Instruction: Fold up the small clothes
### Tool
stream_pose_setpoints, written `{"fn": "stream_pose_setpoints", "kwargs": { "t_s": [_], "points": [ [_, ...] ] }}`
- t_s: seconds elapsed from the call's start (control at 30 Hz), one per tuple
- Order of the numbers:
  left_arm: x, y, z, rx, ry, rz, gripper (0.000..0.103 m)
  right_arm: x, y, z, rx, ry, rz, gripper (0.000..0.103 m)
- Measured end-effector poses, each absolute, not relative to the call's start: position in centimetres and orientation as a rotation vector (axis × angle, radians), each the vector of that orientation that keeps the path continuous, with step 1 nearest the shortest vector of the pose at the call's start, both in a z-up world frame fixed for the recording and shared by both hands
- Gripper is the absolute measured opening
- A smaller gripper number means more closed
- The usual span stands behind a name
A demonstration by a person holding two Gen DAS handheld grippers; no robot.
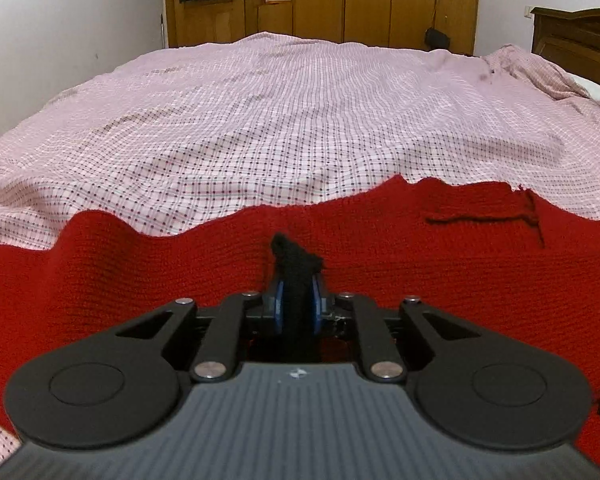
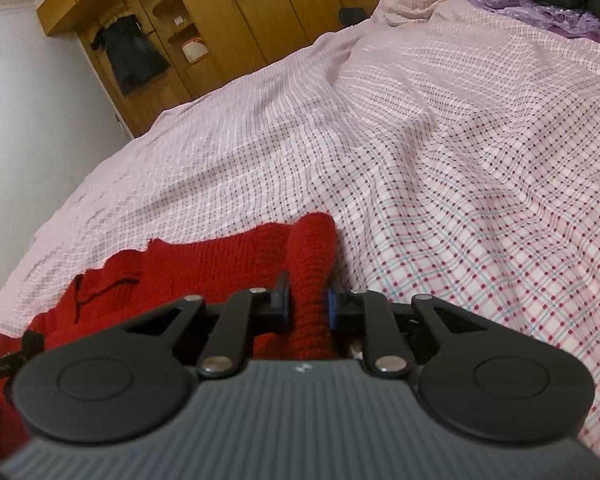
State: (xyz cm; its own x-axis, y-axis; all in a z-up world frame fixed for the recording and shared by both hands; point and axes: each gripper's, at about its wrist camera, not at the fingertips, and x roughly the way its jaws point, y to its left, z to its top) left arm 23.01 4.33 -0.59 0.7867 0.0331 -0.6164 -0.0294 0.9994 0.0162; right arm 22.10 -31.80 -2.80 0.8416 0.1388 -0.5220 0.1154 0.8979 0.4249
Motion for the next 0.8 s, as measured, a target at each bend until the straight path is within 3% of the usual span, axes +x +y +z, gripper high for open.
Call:
{"fn": "stream_pose_setpoints", "kwargs": {
  "t_s": [0.13, 0.2, 0.27, 0.3, 0.37, 0.8],
  "points": [
    [22.5, 4.8, 0.0, 0.002, 0.664, 0.022, 0.028, 22.4, -32.0, -2.9, 0.49, 0.572, 0.033, 0.03],
    [22.0, 5.0, 0.7, -0.009, 0.667, 0.025, 0.036, 22.2, -32.1, -2.7, 0.495, 0.566, 0.049, 0.038],
    [21.3, 5.2, 1.3, -0.011, 0.67, 0.039, 0.045, 21.7, -32.0, -2.2, 0.492, 0.553, 0.065, 0.054],
    [20.8, 5.4, 1.6, -0.012, 0.669, 0.051, 0.05, 21.4, -31.8, -1.9, 0.485, 0.54, 0.068, 0.058],
    [19.7, 5.9, 2.3, -0.018, 0.664, 0.066, 0.052, 20.7, -31.6, -1.3, 0.467, 0.513, 0.056, 0.066],
    [11.7, 9.9, 8.3, -0.002, 0.64, 0.125, 0.052, 13.5, -30.2, 5.0, 0.478, 0.476, 0.093, 0.067]
  ]
}}
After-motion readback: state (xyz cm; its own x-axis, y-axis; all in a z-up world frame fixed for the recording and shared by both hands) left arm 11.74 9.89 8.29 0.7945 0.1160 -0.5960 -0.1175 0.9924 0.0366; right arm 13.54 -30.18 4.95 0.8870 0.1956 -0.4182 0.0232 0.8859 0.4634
